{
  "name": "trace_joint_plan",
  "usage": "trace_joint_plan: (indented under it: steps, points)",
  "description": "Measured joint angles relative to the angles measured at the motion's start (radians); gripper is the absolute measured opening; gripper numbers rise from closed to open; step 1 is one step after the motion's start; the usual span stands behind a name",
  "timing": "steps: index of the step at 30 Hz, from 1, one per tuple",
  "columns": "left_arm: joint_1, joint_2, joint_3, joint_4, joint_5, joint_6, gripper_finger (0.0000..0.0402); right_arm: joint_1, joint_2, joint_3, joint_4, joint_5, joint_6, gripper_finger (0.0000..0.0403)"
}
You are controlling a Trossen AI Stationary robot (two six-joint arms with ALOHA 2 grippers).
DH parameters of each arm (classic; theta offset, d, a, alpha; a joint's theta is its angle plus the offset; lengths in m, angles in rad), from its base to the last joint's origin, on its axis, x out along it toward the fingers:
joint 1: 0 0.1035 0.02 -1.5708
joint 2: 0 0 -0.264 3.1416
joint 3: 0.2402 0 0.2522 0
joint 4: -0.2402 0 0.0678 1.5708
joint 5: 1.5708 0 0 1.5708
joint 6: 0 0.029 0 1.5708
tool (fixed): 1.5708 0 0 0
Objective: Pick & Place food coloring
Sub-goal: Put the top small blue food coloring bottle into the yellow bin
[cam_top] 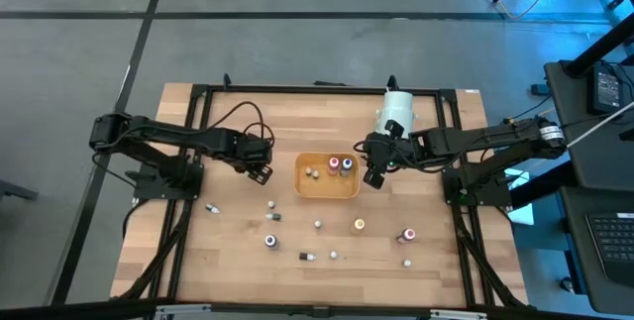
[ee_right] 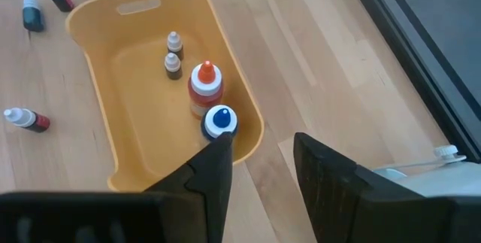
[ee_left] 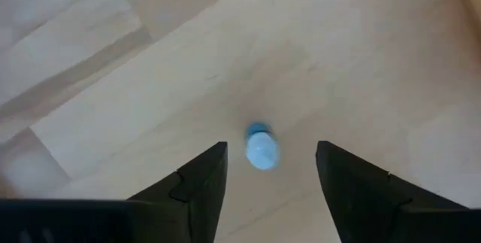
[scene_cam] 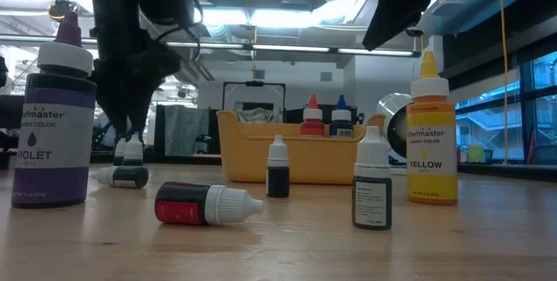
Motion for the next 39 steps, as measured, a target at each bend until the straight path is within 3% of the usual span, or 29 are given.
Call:
trace_joint_plan:
  steps: [6, 12, 26, 30, 39]
  points:
    - [0.012, 0.051, -0.051, 0.075, 0.069, -0.01, 0.0186, 0.0, 0.0, 0.0, 0.008, 0.0, 0.0, 0.0145]
    - [0.012, 0.096, -0.051, 0.085, 0.054, -0.009, 0.0167, 0.0, 0.0, 0.0, 0.009, 0.0, -0.001, 0.0145]
    - [0.012, 0.114, -0.038, 0.078, 0.049, 0.074, 0.0062, 0.0, 0.0, 0.0, 0.01, 0.0, -0.002, 0.0145]
    - [0.012, 0.114, 0.042, 0.072, 0.053, 0.143, 0.0062, 0.0, 0.0, 0.0, 0.01, 0.0, -0.002, 0.0145]
    - [0.012, 0.114, 0.344, 0.078, 0.036, 0.31, 0.0065, 0.0, 0.0, 0.0, 0.01, 0.0, -0.005, 0.0145]
